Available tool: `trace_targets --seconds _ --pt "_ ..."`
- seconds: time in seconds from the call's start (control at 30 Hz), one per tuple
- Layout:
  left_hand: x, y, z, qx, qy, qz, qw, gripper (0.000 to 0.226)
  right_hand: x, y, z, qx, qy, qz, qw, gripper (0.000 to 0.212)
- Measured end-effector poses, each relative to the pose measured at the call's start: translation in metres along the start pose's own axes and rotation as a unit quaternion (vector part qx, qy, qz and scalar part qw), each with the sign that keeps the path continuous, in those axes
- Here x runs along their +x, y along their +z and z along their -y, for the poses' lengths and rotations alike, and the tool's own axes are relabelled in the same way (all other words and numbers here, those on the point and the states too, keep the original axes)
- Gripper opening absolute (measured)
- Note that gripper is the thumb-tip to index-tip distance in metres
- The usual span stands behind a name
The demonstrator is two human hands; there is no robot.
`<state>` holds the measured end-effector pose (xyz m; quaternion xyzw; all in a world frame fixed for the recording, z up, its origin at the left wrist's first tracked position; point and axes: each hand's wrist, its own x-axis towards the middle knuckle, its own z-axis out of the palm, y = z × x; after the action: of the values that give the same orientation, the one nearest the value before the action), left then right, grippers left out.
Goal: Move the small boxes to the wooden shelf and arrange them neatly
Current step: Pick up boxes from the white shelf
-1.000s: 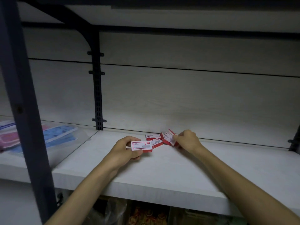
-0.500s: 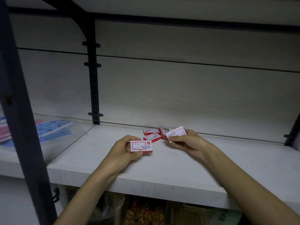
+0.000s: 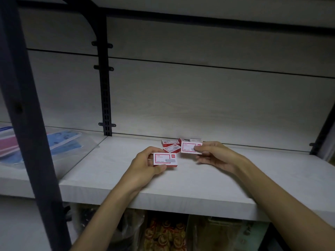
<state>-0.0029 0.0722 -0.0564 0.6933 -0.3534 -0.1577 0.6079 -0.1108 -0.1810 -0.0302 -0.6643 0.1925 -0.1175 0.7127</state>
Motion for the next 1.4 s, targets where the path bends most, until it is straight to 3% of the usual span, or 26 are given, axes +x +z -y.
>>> trace_targets --seconds 0.1,0.3,0.47,0.73,1.4 --pt "0.001 0.000 0.001 -0.010 0.003 0.009 1.000 0.037 -0.014 0.001 0.001 0.032 -0.016 0.006 0.999 0.025" --pt "0.000 0.010 -0.010 -0.007 0.028 0.036 0.999 0.038 -0.070 -0.011 0.002 0.045 -0.069 -0.057 0.995 0.021" --pt "-0.014 0.054 -0.032 -0.035 0.045 0.066 0.996 0.041 -0.132 -0.037 0.001 0.008 -0.102 -0.059 0.993 0.037" --pt "-0.051 0.173 -0.063 -0.020 0.061 0.133 0.989 0.038 -0.232 -0.113 -0.012 -0.002 -0.112 -0.120 0.986 0.038" --pt "-0.155 0.538 -0.150 -0.049 0.075 0.193 0.977 0.040 -0.476 -0.409 -0.044 0.003 -0.111 -0.196 0.974 0.051"
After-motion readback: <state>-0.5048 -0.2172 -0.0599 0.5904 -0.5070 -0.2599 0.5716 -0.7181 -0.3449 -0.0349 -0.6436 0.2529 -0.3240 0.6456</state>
